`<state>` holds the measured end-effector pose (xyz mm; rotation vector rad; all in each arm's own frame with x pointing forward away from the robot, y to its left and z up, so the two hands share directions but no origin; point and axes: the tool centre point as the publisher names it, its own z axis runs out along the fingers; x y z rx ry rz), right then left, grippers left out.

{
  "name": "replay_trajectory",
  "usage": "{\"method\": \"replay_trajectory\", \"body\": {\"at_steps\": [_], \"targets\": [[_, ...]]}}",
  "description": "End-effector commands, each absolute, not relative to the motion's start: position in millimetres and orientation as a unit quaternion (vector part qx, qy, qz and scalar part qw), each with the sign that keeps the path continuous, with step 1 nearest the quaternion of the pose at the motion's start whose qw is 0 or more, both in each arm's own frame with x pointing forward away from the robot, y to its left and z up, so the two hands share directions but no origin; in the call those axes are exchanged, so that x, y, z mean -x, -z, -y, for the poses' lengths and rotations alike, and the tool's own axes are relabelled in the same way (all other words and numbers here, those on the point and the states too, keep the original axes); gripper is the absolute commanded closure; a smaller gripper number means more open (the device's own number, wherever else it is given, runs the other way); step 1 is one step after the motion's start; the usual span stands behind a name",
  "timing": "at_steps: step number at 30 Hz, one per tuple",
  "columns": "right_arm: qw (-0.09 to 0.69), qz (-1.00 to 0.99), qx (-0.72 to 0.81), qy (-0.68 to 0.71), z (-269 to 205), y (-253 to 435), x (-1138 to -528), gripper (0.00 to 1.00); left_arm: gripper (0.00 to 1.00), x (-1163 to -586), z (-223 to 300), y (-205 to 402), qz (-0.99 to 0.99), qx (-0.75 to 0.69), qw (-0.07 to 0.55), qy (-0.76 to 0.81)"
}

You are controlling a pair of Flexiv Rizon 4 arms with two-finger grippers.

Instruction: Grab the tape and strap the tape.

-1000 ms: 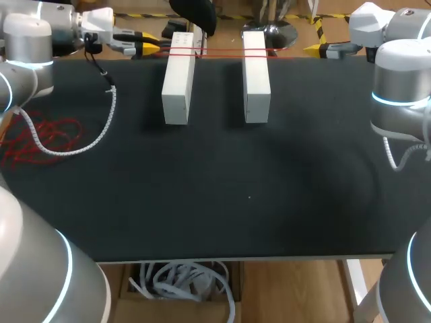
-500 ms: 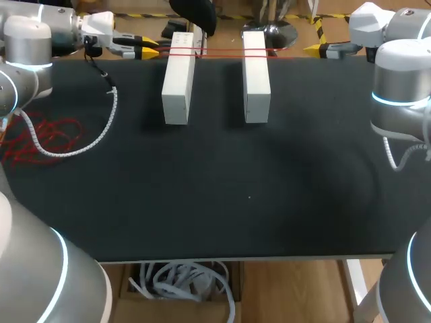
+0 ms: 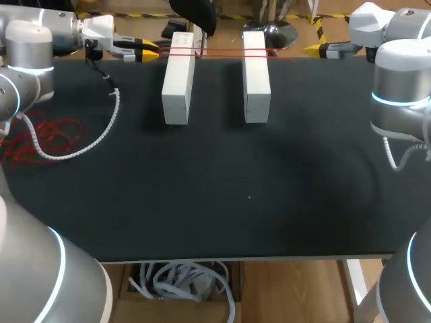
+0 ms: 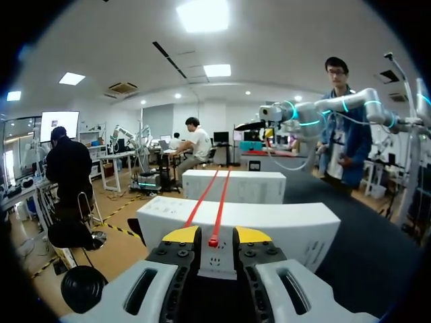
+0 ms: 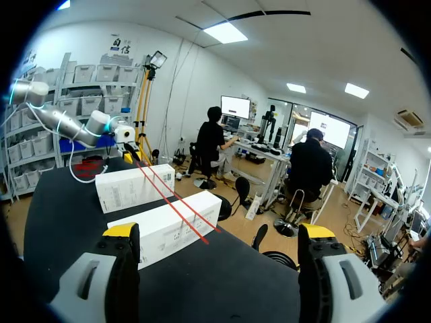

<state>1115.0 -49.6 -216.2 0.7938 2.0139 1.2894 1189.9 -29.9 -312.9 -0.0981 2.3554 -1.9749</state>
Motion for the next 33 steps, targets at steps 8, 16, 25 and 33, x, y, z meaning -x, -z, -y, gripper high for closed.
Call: {"method": "replay_trajectory", "body": {"at_steps": [8, 16, 25, 33], "targets": [[0.306, -0.761, -0.300, -0.488, 49.8, 216.4, -1114.9, 0.00, 0.82, -1199.3, 27.4, 324.8, -0.763, 0.009, -0.005, 0.647], [0.306, -0.761, -0.300, -0.488, 49.8, 216.4, -1114.9, 0.00, 0.82, -1197.5, 25.5, 325.4, -0.763, 0.011, -0.005, 0.646], [0.306, -0.761, -0.300, -0.488, 49.8, 216.4, -1114.9, 0.00, 0.78, -1195.6, 26.7, 321.5, -0.763, 0.009, -0.003, 0.647], [0.306, -0.761, -0.300, -0.488, 49.8, 216.4, -1114.9, 0.00, 0.93, -1196.6, 28.6, 320.4, -0.762, 0.005, -0.003, 0.648]]}}
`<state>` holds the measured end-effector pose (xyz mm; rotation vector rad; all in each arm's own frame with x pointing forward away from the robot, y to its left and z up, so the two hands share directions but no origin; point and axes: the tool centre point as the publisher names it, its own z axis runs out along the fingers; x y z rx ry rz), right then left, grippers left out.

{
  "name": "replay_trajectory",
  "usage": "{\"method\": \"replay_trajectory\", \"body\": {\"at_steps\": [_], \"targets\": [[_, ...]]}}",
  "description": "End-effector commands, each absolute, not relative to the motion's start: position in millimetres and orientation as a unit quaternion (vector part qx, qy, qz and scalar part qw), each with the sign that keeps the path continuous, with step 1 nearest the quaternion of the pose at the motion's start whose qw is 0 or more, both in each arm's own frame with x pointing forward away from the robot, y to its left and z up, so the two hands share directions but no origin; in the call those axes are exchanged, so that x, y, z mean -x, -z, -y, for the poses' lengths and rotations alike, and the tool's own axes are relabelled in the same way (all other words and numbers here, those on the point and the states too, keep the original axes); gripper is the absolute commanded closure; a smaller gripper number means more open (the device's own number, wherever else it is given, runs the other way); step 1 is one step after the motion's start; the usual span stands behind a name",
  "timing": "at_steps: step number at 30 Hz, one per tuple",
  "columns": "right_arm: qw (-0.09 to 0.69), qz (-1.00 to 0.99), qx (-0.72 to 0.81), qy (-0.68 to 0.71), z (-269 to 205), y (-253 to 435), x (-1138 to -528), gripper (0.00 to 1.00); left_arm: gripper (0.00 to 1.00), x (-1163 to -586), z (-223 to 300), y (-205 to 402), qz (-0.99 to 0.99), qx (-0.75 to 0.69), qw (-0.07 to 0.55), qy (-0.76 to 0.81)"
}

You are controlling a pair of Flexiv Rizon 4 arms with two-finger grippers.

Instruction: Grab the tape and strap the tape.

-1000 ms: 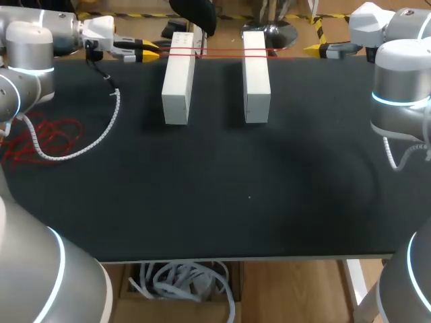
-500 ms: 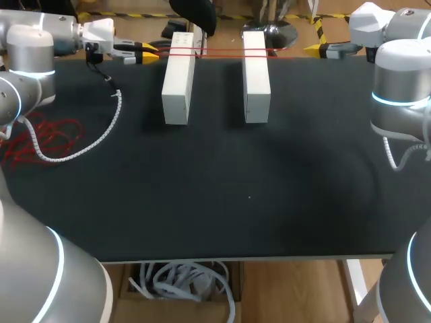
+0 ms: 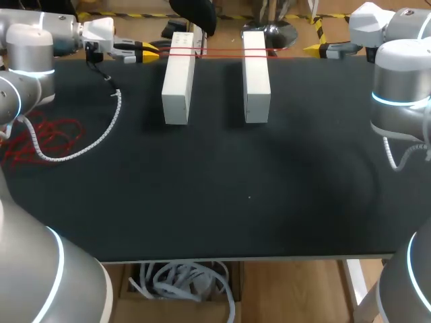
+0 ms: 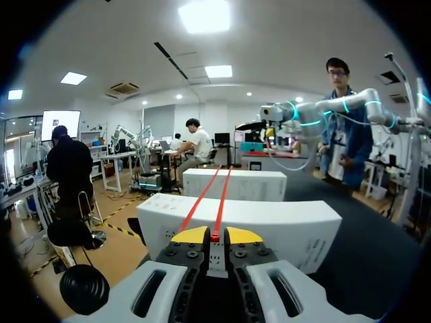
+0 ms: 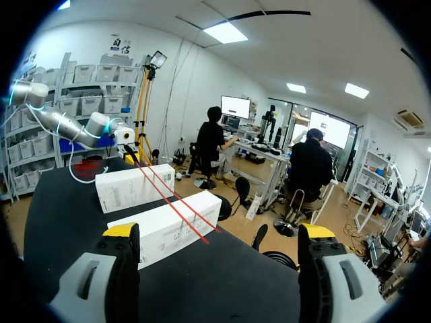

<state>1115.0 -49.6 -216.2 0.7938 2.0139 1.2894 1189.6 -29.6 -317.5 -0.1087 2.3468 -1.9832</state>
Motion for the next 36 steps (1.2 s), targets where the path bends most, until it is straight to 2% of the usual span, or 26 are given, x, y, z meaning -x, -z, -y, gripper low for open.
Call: {"method": "replay_trajectory", "body": {"at_steps": [1, 22, 36], "targets": [[0.306, -0.761, -0.300, -0.488, 50, 216, -1115, 0.00, 1.00, -1197, 29, 320, -0.762, 0.003, -0.003, 0.648], [0.306, -0.761, -0.300, -0.488, 50, 216, -1115, 0.00, 1.00, -1170, 35, 298, -0.700, 0.014, -0.013, 0.714], [0.306, -0.761, -0.300, -0.488, 50, 216, -1115, 0.00, 1.00, -1148, 31, 247, -0.647, 0.053, 0.009, 0.761]]}}
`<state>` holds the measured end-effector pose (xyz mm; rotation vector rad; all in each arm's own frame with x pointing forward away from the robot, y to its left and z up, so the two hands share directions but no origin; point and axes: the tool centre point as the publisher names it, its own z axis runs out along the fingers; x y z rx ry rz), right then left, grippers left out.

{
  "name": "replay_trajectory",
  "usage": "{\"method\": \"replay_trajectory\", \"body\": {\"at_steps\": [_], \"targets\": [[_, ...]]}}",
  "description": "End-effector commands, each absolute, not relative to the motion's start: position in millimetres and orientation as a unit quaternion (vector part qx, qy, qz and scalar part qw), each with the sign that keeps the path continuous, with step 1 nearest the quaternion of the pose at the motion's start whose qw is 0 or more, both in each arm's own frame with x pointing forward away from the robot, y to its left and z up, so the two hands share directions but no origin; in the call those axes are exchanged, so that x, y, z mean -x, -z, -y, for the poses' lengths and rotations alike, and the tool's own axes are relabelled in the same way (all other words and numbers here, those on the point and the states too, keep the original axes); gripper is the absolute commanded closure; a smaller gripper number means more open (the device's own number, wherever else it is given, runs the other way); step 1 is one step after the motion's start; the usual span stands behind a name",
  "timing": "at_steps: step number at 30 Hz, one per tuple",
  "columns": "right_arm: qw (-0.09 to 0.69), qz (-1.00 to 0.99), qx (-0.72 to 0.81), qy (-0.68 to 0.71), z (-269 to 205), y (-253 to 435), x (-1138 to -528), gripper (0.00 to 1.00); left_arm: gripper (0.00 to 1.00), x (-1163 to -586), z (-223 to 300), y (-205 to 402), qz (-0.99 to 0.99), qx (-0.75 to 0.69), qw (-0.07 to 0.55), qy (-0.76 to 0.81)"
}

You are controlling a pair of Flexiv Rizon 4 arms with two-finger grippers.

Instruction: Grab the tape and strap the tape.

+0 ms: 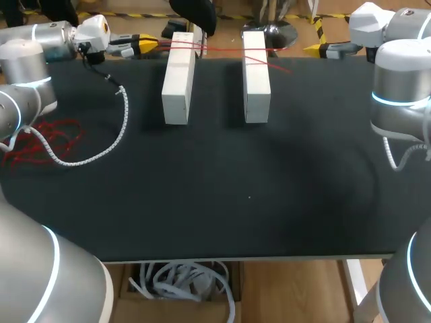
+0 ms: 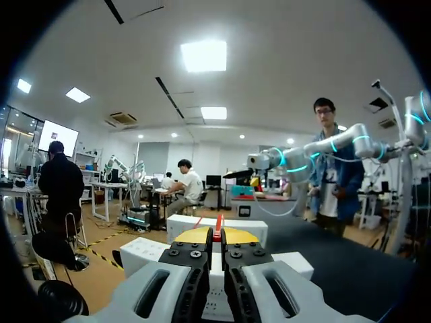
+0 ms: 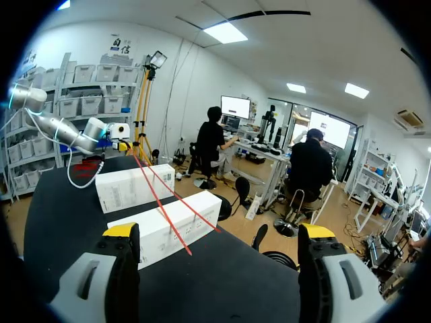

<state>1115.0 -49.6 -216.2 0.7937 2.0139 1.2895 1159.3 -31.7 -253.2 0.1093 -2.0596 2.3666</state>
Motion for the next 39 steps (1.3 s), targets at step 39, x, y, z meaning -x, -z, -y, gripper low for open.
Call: {"method": "replay_trajectory", "body": {"at_steps": [39], "targets": [[0.306, -0.761, -0.300, -0.488, 50, 216, -1115, 0.00, 1.00, -1112, 32, 199, 0.661, -0.040, -0.024, -0.749]]}}
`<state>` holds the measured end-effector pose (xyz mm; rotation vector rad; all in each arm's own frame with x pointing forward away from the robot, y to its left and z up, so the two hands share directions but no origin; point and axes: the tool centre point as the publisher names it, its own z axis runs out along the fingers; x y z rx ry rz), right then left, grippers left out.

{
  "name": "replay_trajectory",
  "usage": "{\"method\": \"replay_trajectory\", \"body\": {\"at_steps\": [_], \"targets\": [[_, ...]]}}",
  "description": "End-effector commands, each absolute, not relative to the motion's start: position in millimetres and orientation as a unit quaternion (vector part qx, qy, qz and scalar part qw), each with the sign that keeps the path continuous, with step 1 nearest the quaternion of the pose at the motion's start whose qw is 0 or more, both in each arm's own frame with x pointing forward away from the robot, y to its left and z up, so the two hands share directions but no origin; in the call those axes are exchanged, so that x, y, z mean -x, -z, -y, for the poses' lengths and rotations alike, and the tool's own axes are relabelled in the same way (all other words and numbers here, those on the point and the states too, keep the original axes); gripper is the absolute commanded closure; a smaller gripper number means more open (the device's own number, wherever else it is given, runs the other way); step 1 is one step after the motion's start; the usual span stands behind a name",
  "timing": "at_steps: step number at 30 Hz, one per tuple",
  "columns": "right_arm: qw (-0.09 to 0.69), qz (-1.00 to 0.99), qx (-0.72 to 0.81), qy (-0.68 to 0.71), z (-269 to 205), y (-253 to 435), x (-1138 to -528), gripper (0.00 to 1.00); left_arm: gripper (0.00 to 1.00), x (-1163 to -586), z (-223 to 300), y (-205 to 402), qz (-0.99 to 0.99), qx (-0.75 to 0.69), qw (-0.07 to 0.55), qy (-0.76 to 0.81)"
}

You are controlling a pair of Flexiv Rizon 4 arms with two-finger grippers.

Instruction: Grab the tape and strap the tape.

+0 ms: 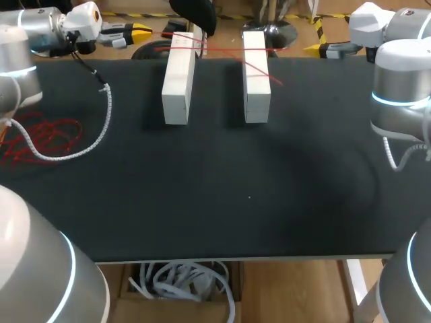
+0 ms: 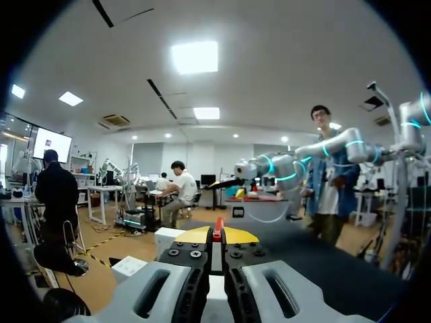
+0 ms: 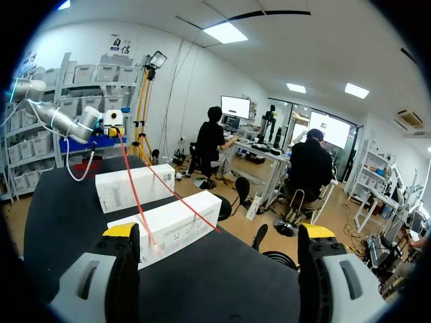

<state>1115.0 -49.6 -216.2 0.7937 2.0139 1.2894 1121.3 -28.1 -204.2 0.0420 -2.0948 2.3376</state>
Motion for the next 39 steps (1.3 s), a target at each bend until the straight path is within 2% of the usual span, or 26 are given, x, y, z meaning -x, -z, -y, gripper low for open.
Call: {"method": "replay_trajectory", "body": {"at_steps": [1, 12, 26, 39], "targets": [[0.306, -0.761, -0.300, -0.488, 50, 216, -1115, 0.00, 1.00, -1109, 35, 196, 0.651, -0.035, -0.022, -0.758], [0.306, -0.761, -0.300, -0.488, 50, 216, -1115, 0.00, 1.00, -1066, 49, 155, 0.576, -0.045, 0.014, -0.816], [0.306, -0.761, -0.300, -0.488, 50, 216, -1115, 0.00, 1.00, -1020, 68, 119, 0.518, -0.102, -0.015, -0.849], [0.306, -0.761, -0.300, -0.488, 50, 216, -1115, 0.00, 1.00, -992, 83, 101, 0.504, -0.150, -0.076, -0.847]]}}
